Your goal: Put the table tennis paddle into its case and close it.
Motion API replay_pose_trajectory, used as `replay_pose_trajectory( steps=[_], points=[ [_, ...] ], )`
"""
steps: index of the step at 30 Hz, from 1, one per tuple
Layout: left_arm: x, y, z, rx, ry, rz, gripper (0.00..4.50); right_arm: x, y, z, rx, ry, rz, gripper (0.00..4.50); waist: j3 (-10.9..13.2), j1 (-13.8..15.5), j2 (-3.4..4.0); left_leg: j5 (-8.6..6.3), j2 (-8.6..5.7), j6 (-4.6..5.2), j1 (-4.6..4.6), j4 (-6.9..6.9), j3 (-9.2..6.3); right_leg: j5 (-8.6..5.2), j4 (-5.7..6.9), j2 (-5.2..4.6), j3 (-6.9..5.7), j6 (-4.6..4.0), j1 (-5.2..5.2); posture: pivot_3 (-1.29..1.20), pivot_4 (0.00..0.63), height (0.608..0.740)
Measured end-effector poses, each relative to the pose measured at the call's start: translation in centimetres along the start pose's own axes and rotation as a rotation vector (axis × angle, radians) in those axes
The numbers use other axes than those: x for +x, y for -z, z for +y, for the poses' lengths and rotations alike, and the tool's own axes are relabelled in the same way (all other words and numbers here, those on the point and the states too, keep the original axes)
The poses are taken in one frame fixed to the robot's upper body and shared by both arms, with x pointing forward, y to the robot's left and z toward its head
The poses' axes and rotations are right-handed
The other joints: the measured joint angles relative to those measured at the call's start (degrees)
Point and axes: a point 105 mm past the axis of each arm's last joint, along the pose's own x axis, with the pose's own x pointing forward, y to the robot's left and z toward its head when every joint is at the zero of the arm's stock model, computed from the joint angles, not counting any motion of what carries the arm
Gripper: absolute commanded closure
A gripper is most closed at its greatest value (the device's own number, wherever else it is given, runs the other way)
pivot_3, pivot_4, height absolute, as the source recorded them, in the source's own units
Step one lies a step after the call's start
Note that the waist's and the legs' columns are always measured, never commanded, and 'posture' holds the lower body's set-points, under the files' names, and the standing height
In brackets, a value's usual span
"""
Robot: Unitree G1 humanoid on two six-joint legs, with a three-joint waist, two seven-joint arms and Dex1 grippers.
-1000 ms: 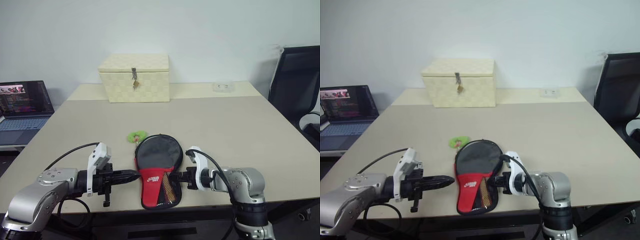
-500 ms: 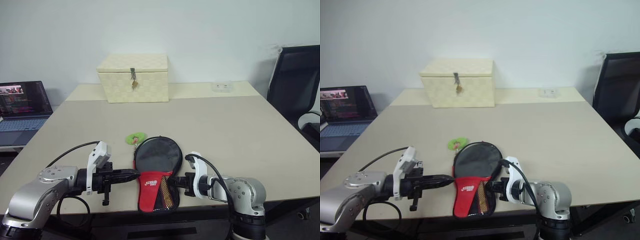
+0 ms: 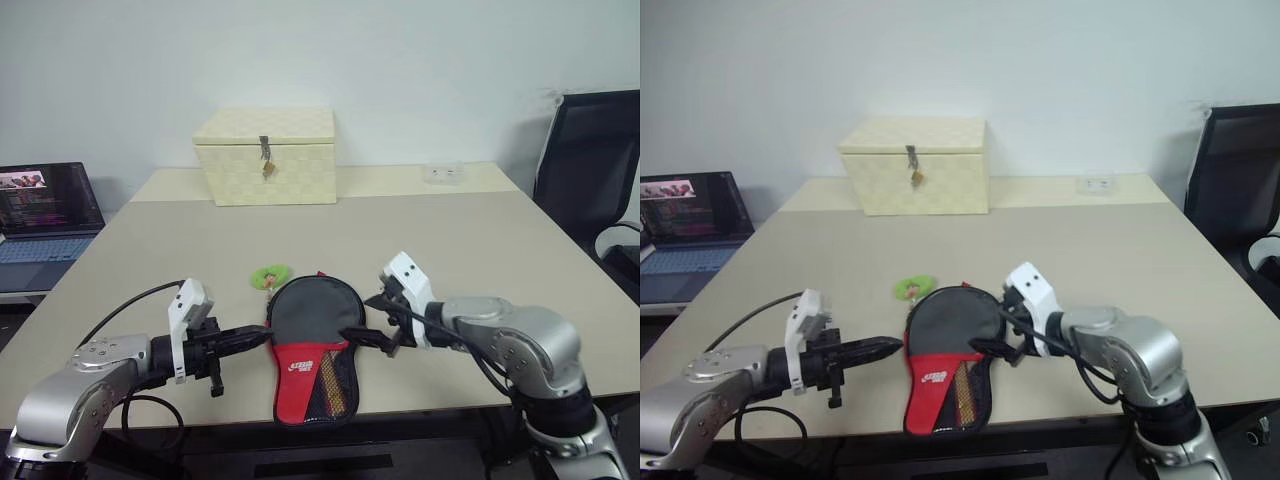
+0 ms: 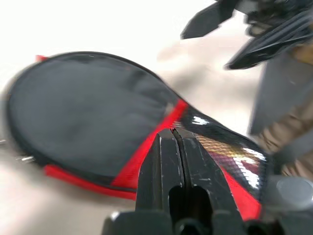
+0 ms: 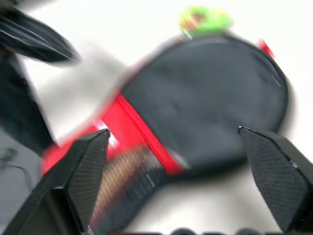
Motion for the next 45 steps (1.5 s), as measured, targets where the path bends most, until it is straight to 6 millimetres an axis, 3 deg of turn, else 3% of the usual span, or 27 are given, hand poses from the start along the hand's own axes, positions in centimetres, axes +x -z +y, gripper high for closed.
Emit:
replay_pose_trajectory(
  steps=[2,5,10,16,21,27,32,41,45],
  points=[
    [-0.2,0.0,0.7,0.015,-0.049,-0.003,4.50,1.2,-0.5,-0.2,0.025,-0.023,-0.020,0.05,0.0,0.1,0.00,0.00,-0.03,0.00,0.00,0.00,-0.02,0.00,0.00,-0.04,-0.01,0.00,0.00,0.00,0.150,0.740],
    [-0.4,0.0,2.5,0.029,-0.156,-0.017,3.85,3.6,-1.0,-0.2,0.039,-0.046,-0.036,0.00,0.0,0.1,0.00,0.00,-0.06,0.00,0.01,0.01,-0.03,0.01,0.02,-0.06,-0.03,0.00,0.00,0.00,0.150,0.740],
    [-0.5,0.4,5.0,-0.006,-0.293,-0.036,2.06,7.0,-0.8,0.4,0.018,-0.071,-0.042,0.00,0.0,0.3,-0.01,0.00,-0.07,0.00,-0.03,0.01,-0.10,0.01,0.01,-0.10,-0.08,0.00,-0.02,0.00,0.150,0.740],
    [-0.5,0.1,7.0,-0.004,-0.367,-0.033,0.02,9.0,1.0,-0.1,0.006,-0.049,-0.005,0.00,0.0,0.8,-0.03,0.00,-0.09,-0.01,-0.01,0.02,-0.11,0.02,0.04,-0.12,-0.15,-0.01,-0.01,0.00,0.150,0.740],
    [0.6,0.1,9.8,-0.011,-0.438,0.002,0.02,9.4,2.8,-1.4,0.007,0.008,0.025,0.00,0.0,1.5,-0.03,0.01,-0.12,-0.01,-0.01,0.04,-0.08,0.02,0.07,-0.11,-0.16,-0.01,-0.02,0.00,0.150,0.740],
    [5.0,-0.8,12.2,-0.014,-0.410,0.029,0.02,9.6,2.8,-1.3,-0.012,0.023,0.027,0.00,0.0,2.0,-0.07,0.01,-0.18,-0.02,-0.07,0.10,-0.02,0.03,0.09,-0.06,-0.25,0.00,-0.01,0.00,0.150,0.740],
    [7.4,-2.2,13.8,-0.044,-0.403,0.041,0.02,9.9,2.7,-1.3,-0.018,0.042,0.023,0.00,-0.1,1.7,-0.09,0.01,-0.19,-0.02,-0.08,0.09,0.00,0.03,0.08,-0.03,-0.21,0.00,-0.04,0.00,0.150,0.740],
    [9.2,0.7,14.2,-0.166,-0.413,0.142,0.02,9.6,2.6,-1.8,0.003,0.079,0.013,0.00,-0.1,1.4,-0.09,0.01,-0.19,-0.02,-0.11,0.09,-0.04,0.02,0.08,-0.03,-0.23,0.01,-0.06,0.00,0.150,0.740],
    [9.5,0.6,14.3,-0.167,-0.425,0.145,0.02,9.6,2.6,-1.9,0.005,0.085,0.014,0.00,-0.1,1.5,-0.10,0.01,-0.19,-0.02,-0.11,0.11,-0.04,0.02,0.11,-0.04,-0.25,0.01,-0.05,0.00,0.150,0.740]
  ],
)
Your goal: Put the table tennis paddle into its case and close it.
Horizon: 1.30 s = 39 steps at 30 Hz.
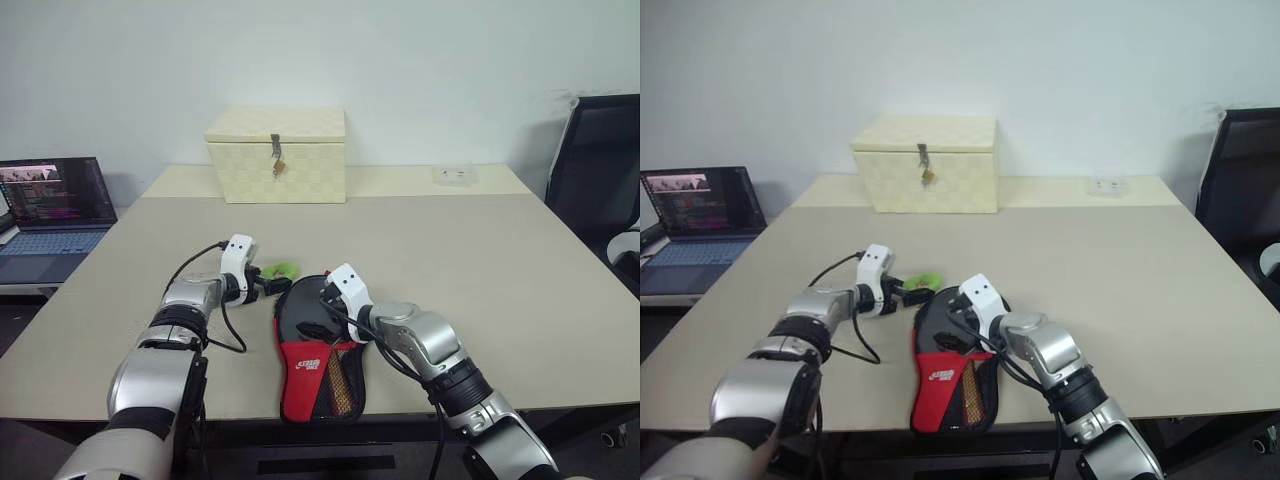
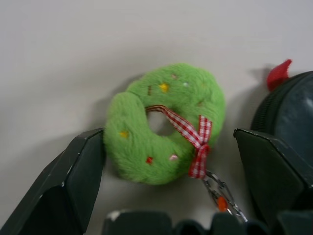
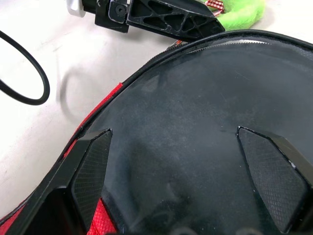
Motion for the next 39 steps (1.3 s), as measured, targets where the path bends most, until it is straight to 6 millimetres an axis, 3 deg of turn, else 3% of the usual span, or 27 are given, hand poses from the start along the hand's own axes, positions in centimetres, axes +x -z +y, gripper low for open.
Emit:
replay_pose_trajectory(
  steps=[4,14,19,26,32,39],
  points=[
    [0.4,0.0,-0.3,-0.019,0.001,-0.016,0.88,0.0,0.0,-0.2,-0.004,0.016,0.000,0.00,0.0,0.1,0.00,0.00,0.00,-0.01,0.00,0.01,-0.01,0.00,0.01,-0.01,0.00,0.00,0.00,0.00,0.150,0.740],
    [0.7,0.2,-0.8,-0.065,0.020,-0.032,4.48,0.0,0.0,-0.4,-0.026,0.041,0.000,0.00,0.0,0.0,0.00,0.01,0.00,-0.01,0.02,0.01,-0.02,0.00,0.03,0.00,0.01,0.00,0.00,0.00,0.150,0.740],
    [0.7,0.3,-0.5,-0.058,-0.001,-0.032,4.48,0.4,0.3,-0.6,-0.085,0.059,0.011,0.00,0.0,-0.1,-0.03,0.02,0.00,-0.03,0.09,0.02,-0.01,0.00,0.10,0.00,0.03,0.00,0.03,0.00,0.150,0.740],
    [1.8,-1.2,-0.7,0.168,-0.119,-0.010,4.48,-0.5,1.9,-0.4,-0.156,0.033,0.054,0.00,-0.2,0.3,-0.19,0.03,-0.05,-0.04,0.11,0.06,-0.01,0.00,0.13,0.00,-0.03,0.02,0.09,0.00,0.150,0.740],
    [4.5,-5.1,-4.8,0.420,-0.133,-0.054,4.48,-0.9,2.4,0.5,-0.176,0.007,0.067,0.00,-0.3,0.6,-0.36,0.03,-0.11,-0.05,0.11,0.07,0.03,0.03,0.08,0.00,-0.01,0.08,0.13,0.00,0.150,0.740],
    [6.5,-4.9,-8.4,0.653,-0.080,-0.034,4.48,-1.8,3.1,1.0,-0.179,0.000,0.077,0.00,-0.3,0.7,-0.35,0.03,-0.12,-0.05,0.11,0.04,0.05,0.03,0.06,0.01,0.00,0.08,0.12,0.00,0.150,0.740]
  ],
)
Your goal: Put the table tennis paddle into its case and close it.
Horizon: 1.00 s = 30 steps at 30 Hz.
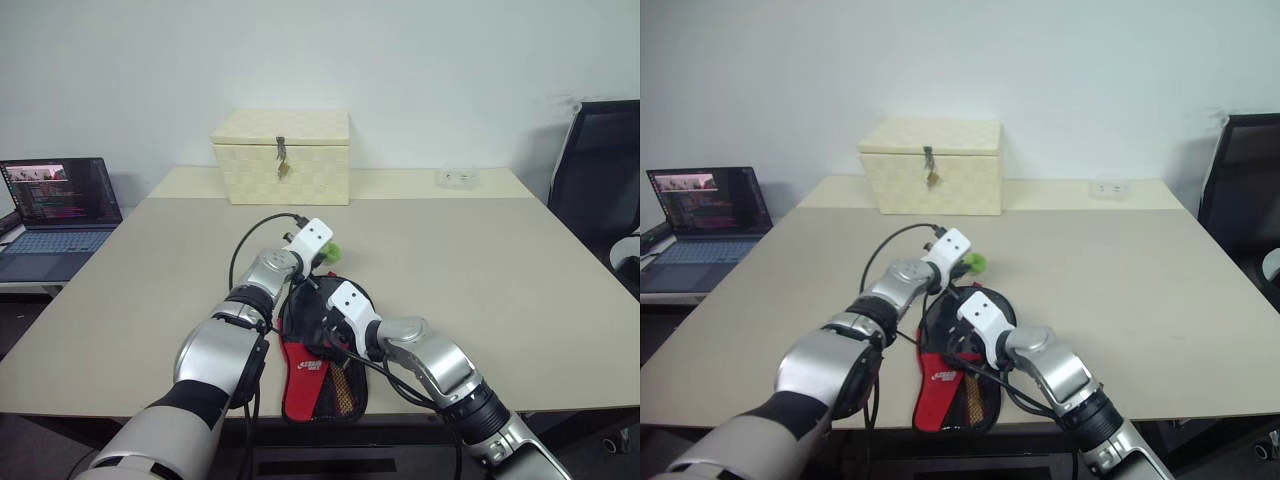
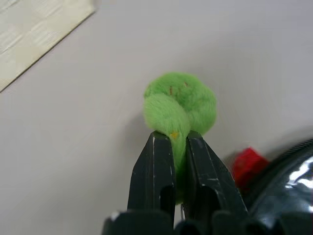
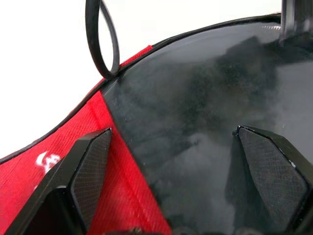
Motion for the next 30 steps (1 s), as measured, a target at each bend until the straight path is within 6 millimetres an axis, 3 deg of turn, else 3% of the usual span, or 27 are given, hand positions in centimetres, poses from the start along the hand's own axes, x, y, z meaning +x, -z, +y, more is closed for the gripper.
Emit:
replay_pose_trajectory(
  steps=[5,16,23,30],
  points=[
    [0.7,-1.5,-1.6,0.188,0.026,-0.034,4.48,-0.4,0.5,0.4,-0.006,0.007,0.015,0.00,-0.1,0.4,0.00,0.00,-0.02,0.00,0.00,0.01,0.00,0.00,-0.01,0.00,-0.01,0.01,0.02,0.00,0.150,0.740],
    [1.5,-7.7,-7.2,0.440,0.183,-0.251,4.48,-0.8,0.8,0.9,-0.012,0.015,0.025,0.00,-0.1,0.7,0.01,0.00,-0.10,0.00,-0.01,0.00,0.07,-0.02,-0.06,0.00,-0.01,0.03,0.04,0.00,0.150,0.740],
    [1.0,-8.6,-11.2,0.477,0.400,-0.315,4.48,-0.7,0.6,0.9,-0.014,0.017,0.022,0.00,-0.1,0.6,0.08,0.00,-0.12,0.00,0.00,0.00,0.09,-0.02,-0.06,0.02,-0.01,0.03,0.05,0.00,0.150,0.740],
    [0.2,-6.9,-12.4,0.388,0.574,-0.292,2.15,-0.5,0.5,0.9,-0.006,0.012,0.029,0.00,-0.3,0.6,0.19,0.00,-0.11,0.00,0.04,0.01,0.09,-0.02,-0.05,0.06,0.00,0.03,0.08,0.00,0.150,0.740]
  ],
)
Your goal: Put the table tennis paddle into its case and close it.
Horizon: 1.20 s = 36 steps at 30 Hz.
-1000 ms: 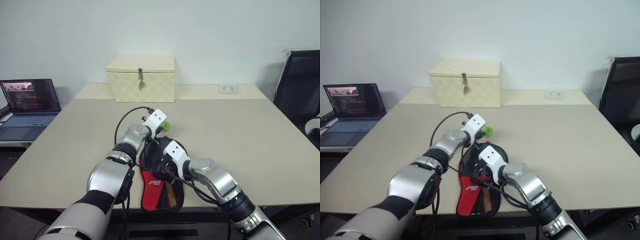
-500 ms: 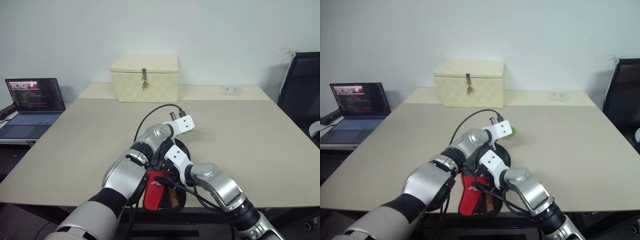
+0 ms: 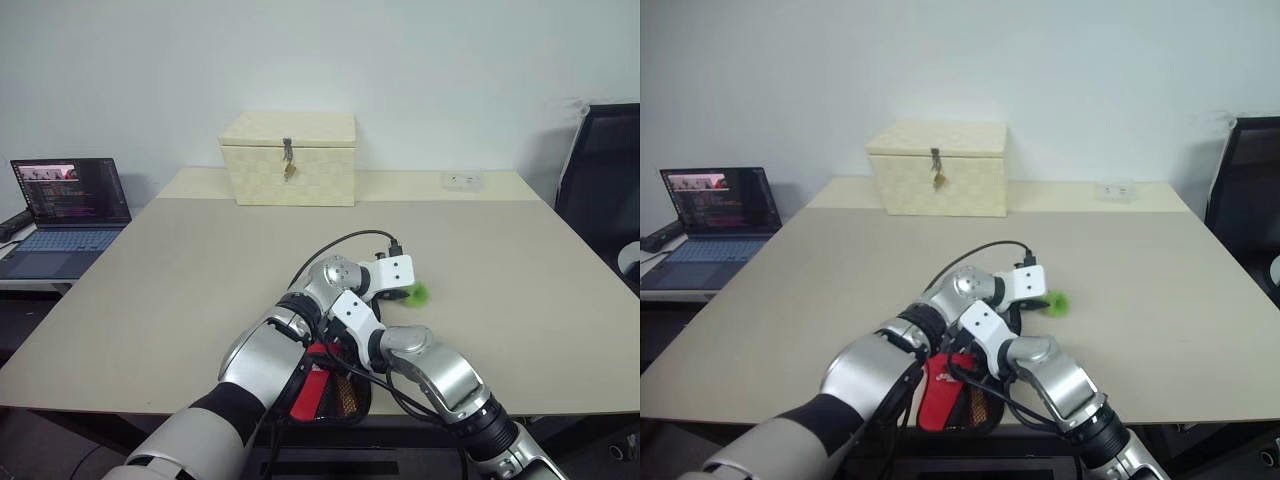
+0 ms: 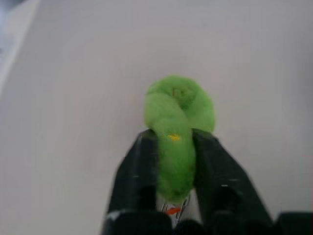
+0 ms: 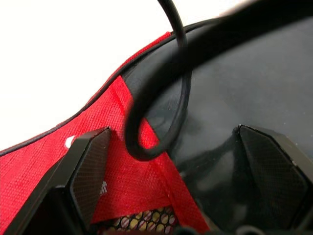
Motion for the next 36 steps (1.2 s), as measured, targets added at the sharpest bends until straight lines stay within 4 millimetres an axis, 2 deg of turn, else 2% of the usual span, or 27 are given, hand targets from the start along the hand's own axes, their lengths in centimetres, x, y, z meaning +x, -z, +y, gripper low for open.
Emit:
replay_pose_trajectory(
  steps=[6,10,14,18,22,24,26,28,30,32,36],
  points=[
    [-0.4,0.5,-0.1,-0.097,0.018,-0.017,0.04,0.3,-0.3,0.0,0.070,-0.015,-0.007,0.00,-0.1,-0.2,0.01,0.00,0.01,0.01,0.13,0.03,-0.04,0.00,0.01,0.10,-0.02,0.00,0.16,0.00,0.150,0.740],
    [-1.0,0.7,0.7,-0.192,-0.028,-0.047,0.04,0.3,-0.4,0.0,0.102,-0.024,-0.016,0.00,-0.1,-0.6,0.01,0.00,0.04,0.01,0.13,0.04,-0.04,0.00,0.01,0.10,-0.01,0.00,0.17,0.00,0.150,0.740],
    [-3.0,1.5,2.9,-0.330,-0.127,-0.087,0.04,-0.1,-0.6,0.1,0.129,-0.039,-0.027,0.00,-0.1,-0.9,0.01,0.00,0.07,0.01,0.11,0.03,-0.08,0.00,0.00,0.10,-0.03,0.00,0.16,0.00,0.150,0.740],
    [-5.3,2.0,5.1,-0.424,-0.220,-0.123,0.04,-1.4,-0.5,0.1,0.194,-0.072,-0.034,0.00,-0.1,-0.9,0.01,0.00,0.11,0.01,0.06,0.03,-0.14,0.00,-0.02,0.05,-0.08,0.00,0.16,0.00,0.150,0.740],
    [-7.2,2.2,5.8,-0.485,-0.211,-0.185,0.04,-3.2,-0.2,-0.2,0.237,-0.093,-0.026,0.00,0.0,-1.0,0.00,0.00,0.12,0.00,-0.04,0.02,-0.14,0.00,-0.03,0.04,-0.09,0.00,0.07,0.00,0.150,0.740],
    [-8.5,2.6,5.1,-0.478,-0.127,-0.215,0.04,-4.8,-0.7,-0.6,0.252,-0.102,-0.054,0.00,0.0,-1.0,0.01,0.00,0.12,0.00,-0.05,-0.02,-0.12,0.00,-0.02,0.04,-0.04,-0.01,0.00,0.00,0.150,0.740],
    [-9.4,3.8,3.7,-0.486,-0.046,-0.206,0.04,-6.3,-1.4,-1.1,0.254,-0.109,-0.095,0.00,0.0,-1.4,0.02,0.00,0.12,0.00,-0.03,-0.04,-0.14,-0.01,-0.02,0.07,0.00,-0.02,-0.02,0.00,0.150,0.740],
    [-10.3,6.5,1.0,-0.546,0.039,-0.170,0.04,-8.7,-2.0,-1.7,0.251,-0.124,-0.133,0.00,0.0,-1.5,0.03,0.00,0.16,0.01,-0.04,-0.05,-0.17,-0.01,-0.02,0.08,0.02,-0.04,-0.05,0.00,0.150,0.740],
    [-10.9,8.3,-0.5,-0.596,0.067,-0.139,0.04,-9.9,-2.1,-2.2,0.249,-0.121,-0.142,0.00,0.0,-1.4,0.02,0.00,0.17,0.01,-0.08,-0.04,-0.18,-0.01,-0.02,0.09,-0.02,-0.04,-0.07,0.00,0.150,0.740],
    [-11.8,9.6,-1.6,-0.616,0.080,-0.107,0.04,-10.9,-1.9,-2.7,0.240,-0.110,-0.136,0.00,0.0,-1.3,0.01,0.00,0.18,0.01,-0.12,-0.03,-0.15,-0.01,-0.02,0.08,-0.04,-0.04,-0.08,0.00,0.150,0.740],
    [-12.0,10.0,-2.1,-0.591,0.091,-0.080,0.04,-11.5,-1.8,-4.2,0.168,-0.028,-0.134,0.00,0.0,-0.9,0.00,-0.01,0.14,0.02,-0.13,0.02,-0.09,-0.01,-0.02,0.03,-0.04,-0.03,-0.04,0.00,0.150,0.740]
  ],
)
